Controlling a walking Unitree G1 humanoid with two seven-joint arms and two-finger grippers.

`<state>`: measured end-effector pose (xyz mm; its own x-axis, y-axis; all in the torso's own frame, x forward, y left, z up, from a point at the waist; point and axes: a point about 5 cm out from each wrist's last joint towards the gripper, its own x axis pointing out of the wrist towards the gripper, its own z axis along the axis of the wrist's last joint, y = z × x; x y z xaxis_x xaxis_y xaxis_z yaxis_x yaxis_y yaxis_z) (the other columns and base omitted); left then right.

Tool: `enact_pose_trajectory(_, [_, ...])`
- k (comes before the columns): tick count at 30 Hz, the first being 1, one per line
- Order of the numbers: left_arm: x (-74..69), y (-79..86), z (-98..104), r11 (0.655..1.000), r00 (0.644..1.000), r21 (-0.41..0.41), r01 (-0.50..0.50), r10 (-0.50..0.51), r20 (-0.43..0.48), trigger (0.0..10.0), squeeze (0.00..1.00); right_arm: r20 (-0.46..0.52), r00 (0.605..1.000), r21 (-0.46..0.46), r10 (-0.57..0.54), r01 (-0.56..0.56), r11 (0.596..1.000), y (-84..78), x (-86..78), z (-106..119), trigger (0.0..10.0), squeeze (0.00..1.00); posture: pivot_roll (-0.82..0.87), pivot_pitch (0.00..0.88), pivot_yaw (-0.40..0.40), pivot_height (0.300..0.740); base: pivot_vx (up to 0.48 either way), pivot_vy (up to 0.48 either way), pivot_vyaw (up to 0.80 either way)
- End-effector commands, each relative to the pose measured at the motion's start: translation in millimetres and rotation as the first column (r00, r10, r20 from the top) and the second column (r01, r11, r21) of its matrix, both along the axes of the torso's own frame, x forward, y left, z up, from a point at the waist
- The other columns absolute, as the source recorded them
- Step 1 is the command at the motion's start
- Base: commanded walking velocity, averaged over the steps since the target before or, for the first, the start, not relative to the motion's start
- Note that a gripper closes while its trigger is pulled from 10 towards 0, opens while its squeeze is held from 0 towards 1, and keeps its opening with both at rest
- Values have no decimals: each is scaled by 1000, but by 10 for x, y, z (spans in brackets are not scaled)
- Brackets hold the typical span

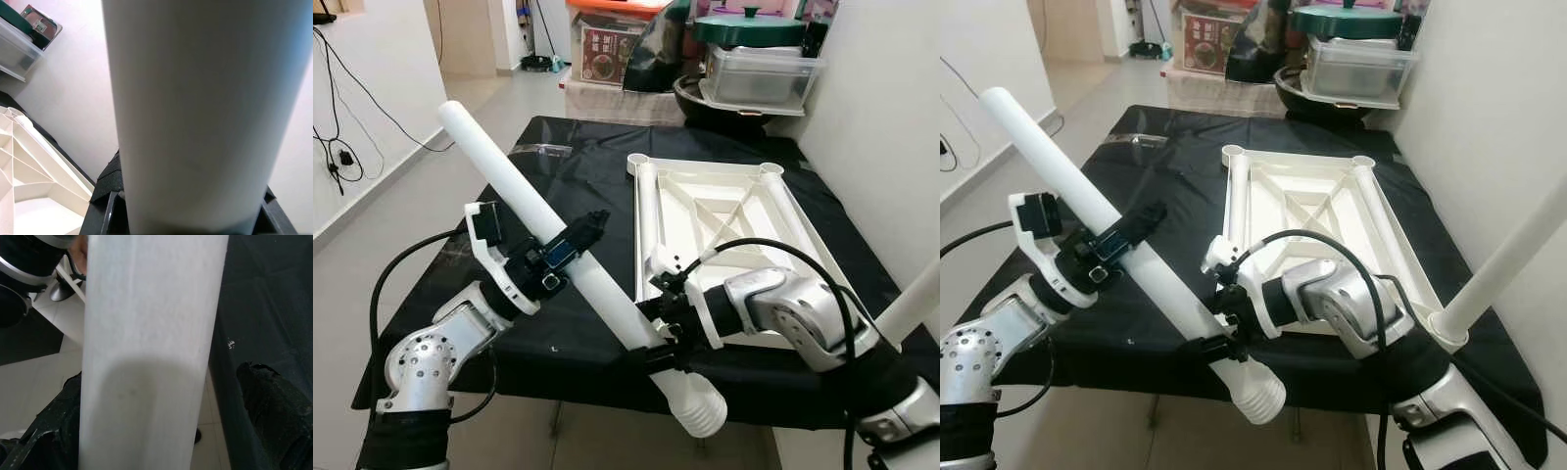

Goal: Building children table

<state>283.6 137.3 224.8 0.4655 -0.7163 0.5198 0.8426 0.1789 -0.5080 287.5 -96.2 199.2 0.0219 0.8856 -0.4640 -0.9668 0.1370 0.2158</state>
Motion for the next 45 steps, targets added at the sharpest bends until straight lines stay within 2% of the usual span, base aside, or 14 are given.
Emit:
enact_pose_trajectory(1, [-12, -88, 12, 998, 998, -2, 56, -56, 11, 0, 0, 20, 1000, -33, 1, 0, 999, 28, 10, 9, 10000, 0, 14, 0, -70, 740, 0, 0, 0])
enact_pose_trajectory(11, [-19, -155, -39, 997, 997, 13, 78, -78, 8, 0, 0, 3, 1000, -43, 5, -5, 999, 132, -21, 66, 10000, 0, 11, 0, -73, 740, 0, 0, 0])
enact_pose_trajectory(12, [-14, -157, -46, 997, 997, 13, 78, -78, 8, 0, 0, 0, 1000, -43, 5, -5, 999, 140, -23, 61, 6471, 0, 9, 0, -71, 740, 0, 0, 0])
enact_pose_trajectory(13, [-14, -157, -46, 997, 997, 13, 78, -78, 8, 0, 0, 0, 1000, -43, 5, -5, 999, 140, -23, 61, 6471, 0, 9, 0, -71, 740, 0, 0, 0])
enact_pose_trajectory(14, [-9, -159, -52, 997, 997, 14, 78, -78, 7, 0, 0, -4, 1000, -41, 9, -9, 999, 147, -30, 59, 4824, 0, 8, 0, -70, 740, 0, 0, 0])
enact_pose_trajectory(16, [-5, -161, -56, 997, 997, 14, 78, -78, 7, 0, 0, -6, 1000, -41, 11, -11, 999, 153, -33, 58, 4824, 0, 8, 0, -70, 740, 0, 0, 0])
enact_pose_trajectory(18, [4, -178, -60, 997, 997, 12, 82, -82, 9, 0, 0, -12, 999, -28, 30, -30, 999, 181, -77, 86, 0, 0, 5, 0, -67, 740, 0, 0, 0])
enact_pose_trajectory(33, [19, -195, -71, 997, 997, 21, 77, -78, 19, 0, 0, -30, 998, -24, 52, -53, 998, 193, -163, 78, 0, 0, 0, 0, -66, 740, 0, 0, 0])
enact_pose_trajectory(34, [22, -201, -84, 997, 998, 45, 57, -58, 23, 0, 631, -32, 998, -24, 53, -54, 998, 192, -169, 75, 0, 0, 0, 0, -66, 740, 0, 0, 0])
enact_pose_trajectory(35, [25, -204, -93, 997, 999, 62, 43, -45, 27, 0, 631, -33, 998, -25, 53, -54, 998, 190, -173, 75, 0, 0, 0, 0, -67, 740, 0, 0, 0])
enact_pose_trajectory(36, [33, -206, -94, 997, 999, 72, 30, -32, 28, 9098, 1000, -35, 998, -25, 51, -52, 998, 185, -175, 71, 0, 0, 2, 0, -67, 740, 0, 0, 0])
enact_pose_trajectory(37, [38, -207, -93, 997, 999, 77, 24, -26, 27, 9098, 1000, -36, 998, -25, 49, -49, 998, 181, -177, 68, 0, 0, 2, 0, -67, 740, 0, 0, 0])
enact_pose_trajectory(38, [27, -205, -75, 997, 999, 78, 27, -30, 42, 10000, 1000, -40, 998, -22, 43, -44, 999, 177, -177, 67, 0, 0, 4, 0, -68, 740, 0, 0, 0])
enact_pose_trajectory(45, [-49, -130, -41, 998, 997, 54, 45, -48, 68, 10000, 1000, -45, 999, 4, -27, 28, 1000, 94, -127, 46, 0, 0, 5, 0, -71, 740, 0, 0, 0])
